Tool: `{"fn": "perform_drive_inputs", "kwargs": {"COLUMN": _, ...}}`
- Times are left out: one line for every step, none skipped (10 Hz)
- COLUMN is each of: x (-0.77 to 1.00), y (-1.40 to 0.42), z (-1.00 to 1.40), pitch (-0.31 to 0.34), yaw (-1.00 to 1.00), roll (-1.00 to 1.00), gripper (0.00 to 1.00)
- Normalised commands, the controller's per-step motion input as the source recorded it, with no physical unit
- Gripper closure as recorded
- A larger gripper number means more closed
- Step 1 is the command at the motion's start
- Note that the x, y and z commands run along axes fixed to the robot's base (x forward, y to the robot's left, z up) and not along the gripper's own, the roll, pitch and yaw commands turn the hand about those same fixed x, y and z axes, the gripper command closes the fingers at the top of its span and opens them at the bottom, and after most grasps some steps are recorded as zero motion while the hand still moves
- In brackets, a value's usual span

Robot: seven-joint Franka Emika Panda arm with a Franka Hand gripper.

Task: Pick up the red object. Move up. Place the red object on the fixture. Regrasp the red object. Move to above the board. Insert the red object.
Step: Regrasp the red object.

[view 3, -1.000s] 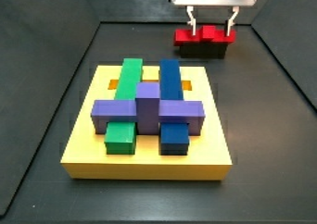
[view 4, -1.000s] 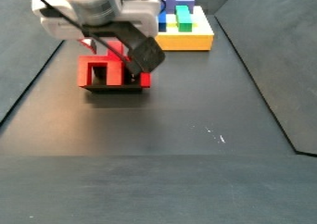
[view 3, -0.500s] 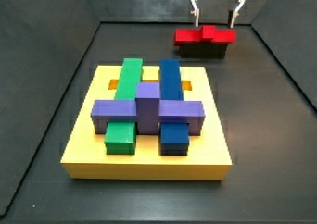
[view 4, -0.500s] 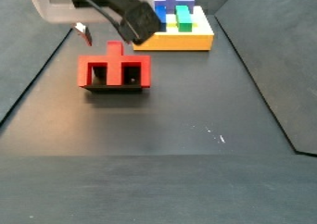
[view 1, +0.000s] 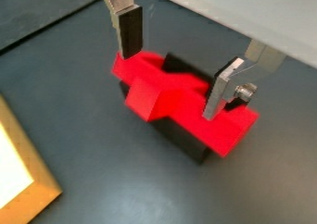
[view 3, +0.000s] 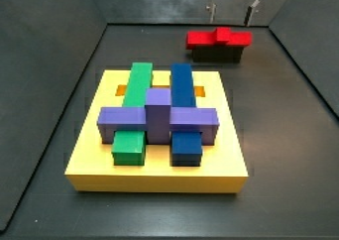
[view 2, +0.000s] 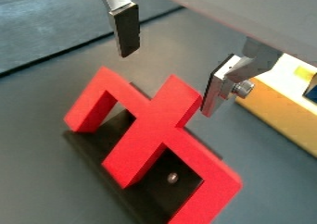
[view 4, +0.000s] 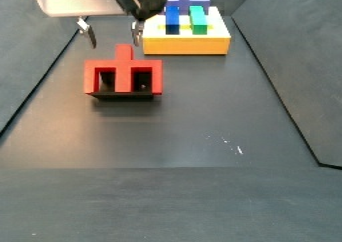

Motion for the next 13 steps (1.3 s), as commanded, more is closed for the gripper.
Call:
{"fn": "perform_drive_inputs", "kwargs": {"x": -0.04, "y": 0.00, "z": 0.05, "pitch": 0.000, "yaw": 0.00, "roll": 1.00, "gripper": 0.00}}
{"fn": "perform_drive_inputs", "kwargs": {"x": -0.03, "y": -0.07, "z": 0.01, "pitch": 0.000, "yaw": 0.00, "roll": 1.00, "gripper": 0.00}}
{"fn": "perform_drive_inputs", "kwargs": {"x": -0.01, "y": -0.13, "z": 0.00, "pitch": 0.000, "yaw": 0.06, "roll": 1.00, "gripper": 0.00}}
{"fn": "perform_drive_inputs", "kwargs": {"x": -0.02, "y": -0.13, "z": 0.00, "pitch": 0.000, "yaw": 0.07, "roll": 1.00, "gripper": 0.00}}
{"fn": "perform_drive_inputs", "kwargs": {"x": -0.02, "y": -0.14, "z": 0.00, "pitch": 0.000, "yaw": 0.07, "roll": 1.00, "gripper": 0.00}}
{"fn": "perform_drive_inputs", "kwargs": {"x": -0.02, "y": -0.18, "z": 0.02, "pitch": 0.000, "yaw": 0.07, "roll": 1.00, "gripper": 0.00}}
{"fn": "perform_drive_inputs", "kwargs": {"x": -0.01, "y": -0.23, "z": 0.04, "pitch": 0.000, "yaw": 0.07, "roll": 1.00, "gripper": 0.00}}
{"fn": "perform_drive_inputs", "kwargs": {"x": 0.00, "y": -0.30, "z": 0.06, "pitch": 0.000, "yaw": 0.08, "roll": 0.97, "gripper": 0.00}}
{"fn": "perform_drive_inputs", "kwargs": {"x": 0.00, "y": -0.29, "z": 0.05, "pitch": 0.000, "yaw": 0.07, "roll": 0.95, "gripper": 0.00}}
{"fn": "perform_drive_inputs", "kwargs": {"x": 0.00, "y": -0.28, "z": 0.05, "pitch": 0.000, "yaw": 0.07, "roll": 0.94, "gripper": 0.00}}
{"fn": "perform_drive_inputs", "kwargs": {"x": 0.00, "y": -0.26, "z": 0.07, "pitch": 0.000, "yaw": 0.06, "roll": 0.86, "gripper": 0.00}}
{"fn": "perform_drive_inputs", "kwargs": {"x": 0.00, "y": -0.19, "z": 0.09, "pitch": 0.009, "yaw": 0.02, "roll": 0.69, "gripper": 0.00}}
{"fn": "perform_drive_inputs", "kwargs": {"x": 0.00, "y": 0.00, "z": 0.00, "pitch": 0.000, "yaw": 0.00, "roll": 0.01, "gripper": 0.00}}
